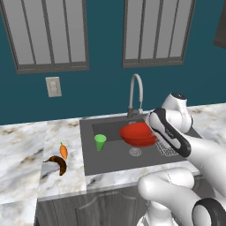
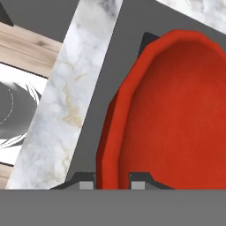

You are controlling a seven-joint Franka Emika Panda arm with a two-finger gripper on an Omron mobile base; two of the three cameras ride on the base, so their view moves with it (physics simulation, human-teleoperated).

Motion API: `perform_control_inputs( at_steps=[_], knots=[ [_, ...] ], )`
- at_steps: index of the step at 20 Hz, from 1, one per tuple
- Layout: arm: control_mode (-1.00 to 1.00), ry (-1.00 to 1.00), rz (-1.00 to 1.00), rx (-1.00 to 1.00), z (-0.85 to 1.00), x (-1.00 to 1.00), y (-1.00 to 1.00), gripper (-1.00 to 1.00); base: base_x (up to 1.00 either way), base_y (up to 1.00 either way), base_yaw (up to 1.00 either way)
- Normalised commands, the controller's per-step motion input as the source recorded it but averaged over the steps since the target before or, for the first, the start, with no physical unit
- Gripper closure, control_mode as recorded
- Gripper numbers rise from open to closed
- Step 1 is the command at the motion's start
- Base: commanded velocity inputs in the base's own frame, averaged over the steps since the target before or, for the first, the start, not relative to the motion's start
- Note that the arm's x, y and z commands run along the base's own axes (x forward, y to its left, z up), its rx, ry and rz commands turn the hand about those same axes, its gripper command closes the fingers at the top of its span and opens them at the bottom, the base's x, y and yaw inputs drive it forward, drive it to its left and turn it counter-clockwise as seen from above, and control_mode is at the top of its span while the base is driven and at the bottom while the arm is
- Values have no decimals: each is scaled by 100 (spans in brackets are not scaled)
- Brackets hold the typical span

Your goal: Remove the carrot and banana from the sink. Then move the bowl and cup from the counter to the sink for washing.

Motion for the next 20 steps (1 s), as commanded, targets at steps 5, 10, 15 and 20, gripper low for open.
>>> perform_control_inputs(
  at_steps=[5, 10, 15, 20],
  knots=[
    [-100, 0, 0, 1, -18, 21, 6, 100, 0, 0, 0],
    [-100, 0, 0, 1, -18, 22, 4, 100, 0, 0, 0],
    [-100, 0, 0, 0, -17, 23, 3, 100, 0, 0, 0],
    [-100, 0, 0, 0, -17, 24, 0, 100, 0, 0, 0]
  ],
)
